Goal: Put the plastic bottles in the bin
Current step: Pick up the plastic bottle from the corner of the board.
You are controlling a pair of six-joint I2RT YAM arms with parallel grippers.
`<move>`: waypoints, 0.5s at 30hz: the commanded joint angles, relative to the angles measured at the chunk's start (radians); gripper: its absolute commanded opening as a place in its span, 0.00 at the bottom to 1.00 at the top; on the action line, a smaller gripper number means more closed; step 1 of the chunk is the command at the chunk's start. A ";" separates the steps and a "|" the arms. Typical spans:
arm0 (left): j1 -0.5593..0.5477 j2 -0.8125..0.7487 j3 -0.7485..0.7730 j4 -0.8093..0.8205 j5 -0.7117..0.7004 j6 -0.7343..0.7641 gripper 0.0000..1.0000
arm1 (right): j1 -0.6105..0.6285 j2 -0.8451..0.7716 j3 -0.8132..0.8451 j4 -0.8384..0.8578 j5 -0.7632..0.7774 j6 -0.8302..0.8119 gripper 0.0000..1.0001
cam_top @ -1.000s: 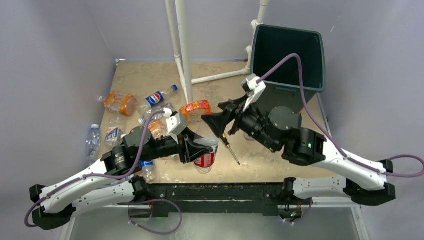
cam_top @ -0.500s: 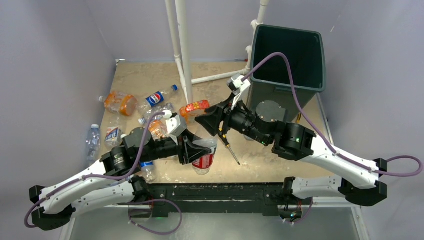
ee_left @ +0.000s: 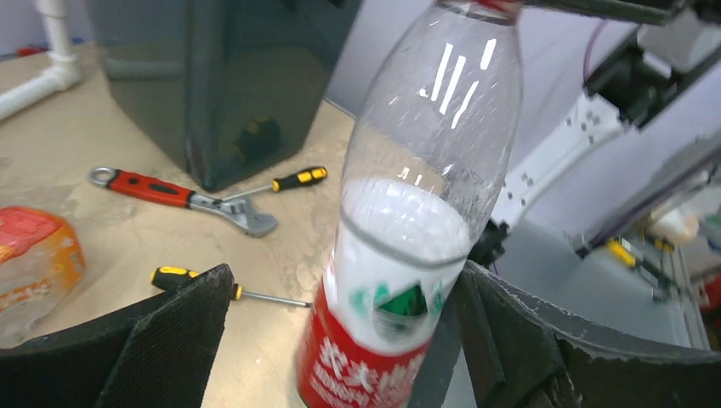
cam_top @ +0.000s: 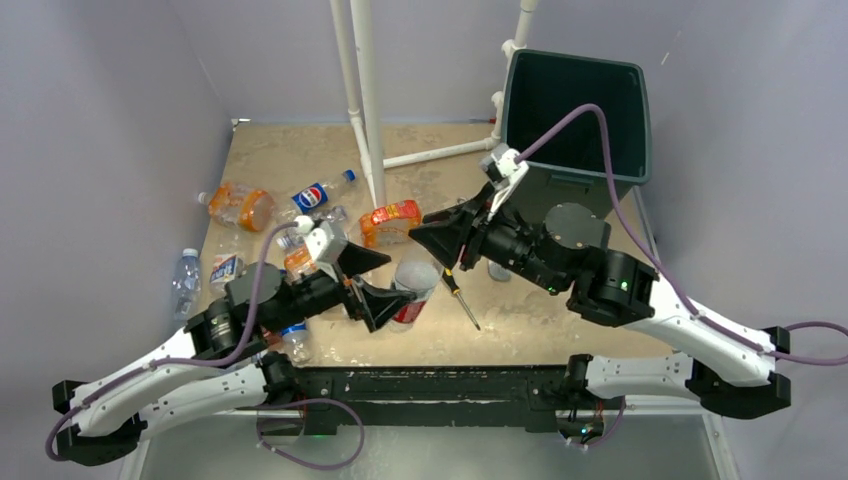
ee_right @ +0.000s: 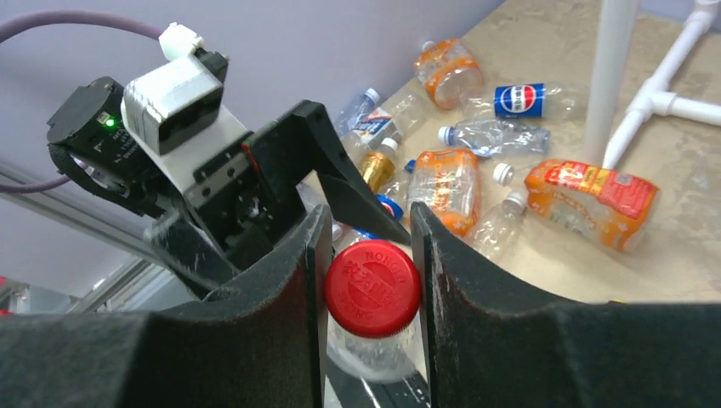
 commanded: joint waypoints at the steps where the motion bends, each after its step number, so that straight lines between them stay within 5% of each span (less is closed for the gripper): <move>1: 0.000 -0.111 -0.019 0.020 -0.250 -0.069 0.98 | -0.002 -0.036 0.108 -0.027 0.082 -0.095 0.00; 8: 0.000 -0.286 -0.068 0.021 -0.429 -0.105 0.99 | -0.002 -0.072 0.216 0.121 0.322 -0.320 0.00; 15: 0.000 -0.315 -0.066 -0.052 -0.522 -0.154 0.99 | -0.002 -0.072 0.193 0.570 0.549 -0.670 0.00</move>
